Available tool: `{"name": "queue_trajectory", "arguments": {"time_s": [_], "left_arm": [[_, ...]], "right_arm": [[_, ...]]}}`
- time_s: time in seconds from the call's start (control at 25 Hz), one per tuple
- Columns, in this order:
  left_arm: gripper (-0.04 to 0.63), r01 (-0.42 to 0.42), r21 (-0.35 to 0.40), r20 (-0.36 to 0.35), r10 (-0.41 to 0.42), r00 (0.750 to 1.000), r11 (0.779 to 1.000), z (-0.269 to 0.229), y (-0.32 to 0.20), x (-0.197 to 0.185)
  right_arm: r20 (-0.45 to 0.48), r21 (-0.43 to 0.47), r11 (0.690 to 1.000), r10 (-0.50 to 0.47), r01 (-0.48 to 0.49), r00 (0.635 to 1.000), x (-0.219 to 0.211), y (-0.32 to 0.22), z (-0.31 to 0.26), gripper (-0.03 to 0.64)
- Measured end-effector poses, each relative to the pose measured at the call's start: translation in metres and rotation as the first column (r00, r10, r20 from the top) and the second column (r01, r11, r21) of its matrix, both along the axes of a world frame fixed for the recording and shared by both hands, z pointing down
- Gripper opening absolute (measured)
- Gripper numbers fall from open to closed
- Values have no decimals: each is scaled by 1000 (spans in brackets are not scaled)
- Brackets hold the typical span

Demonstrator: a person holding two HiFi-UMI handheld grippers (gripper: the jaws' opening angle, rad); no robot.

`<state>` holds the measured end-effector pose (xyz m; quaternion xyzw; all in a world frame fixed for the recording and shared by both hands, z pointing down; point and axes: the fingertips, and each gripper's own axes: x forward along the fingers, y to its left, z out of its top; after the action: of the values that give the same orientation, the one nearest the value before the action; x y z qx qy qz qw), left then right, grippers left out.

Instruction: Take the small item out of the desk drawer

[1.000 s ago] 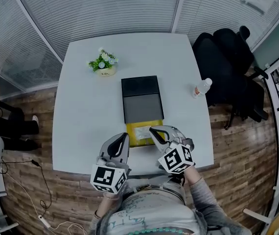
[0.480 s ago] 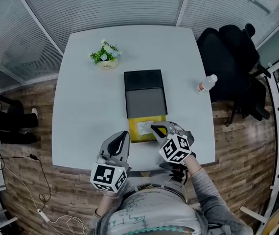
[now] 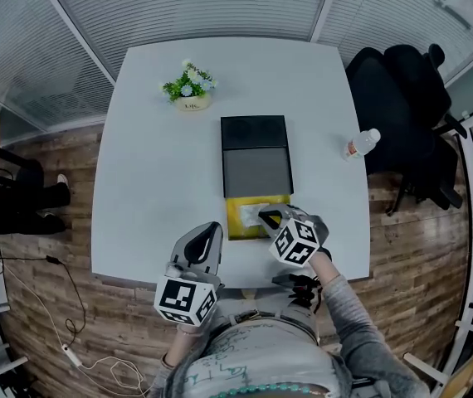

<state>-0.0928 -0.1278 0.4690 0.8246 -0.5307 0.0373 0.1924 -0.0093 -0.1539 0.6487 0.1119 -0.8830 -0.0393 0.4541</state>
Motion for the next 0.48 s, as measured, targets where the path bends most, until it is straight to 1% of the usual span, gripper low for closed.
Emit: {"name": "queue_trajectory", "arguments": {"time_s": [0.32, 0.4, 0.48], "left_arm": [[-3, 20, -6, -5, -20, 1000, 1000, 0, 1, -11], [-3, 27, -8, -7, -27, 1000, 1000, 1, 2, -15], [-3, 34, -9, -5, -34, 999, 999, 2, 3, -19]], "right_arm": [[-115, -72, 996, -66, 58, 991, -3, 6, 33, 5], [-146, -104, 992, -85, 70, 986, -3, 9, 42, 51], [-175, -123, 989, -100, 79, 979, -3, 8, 50, 52]]}}
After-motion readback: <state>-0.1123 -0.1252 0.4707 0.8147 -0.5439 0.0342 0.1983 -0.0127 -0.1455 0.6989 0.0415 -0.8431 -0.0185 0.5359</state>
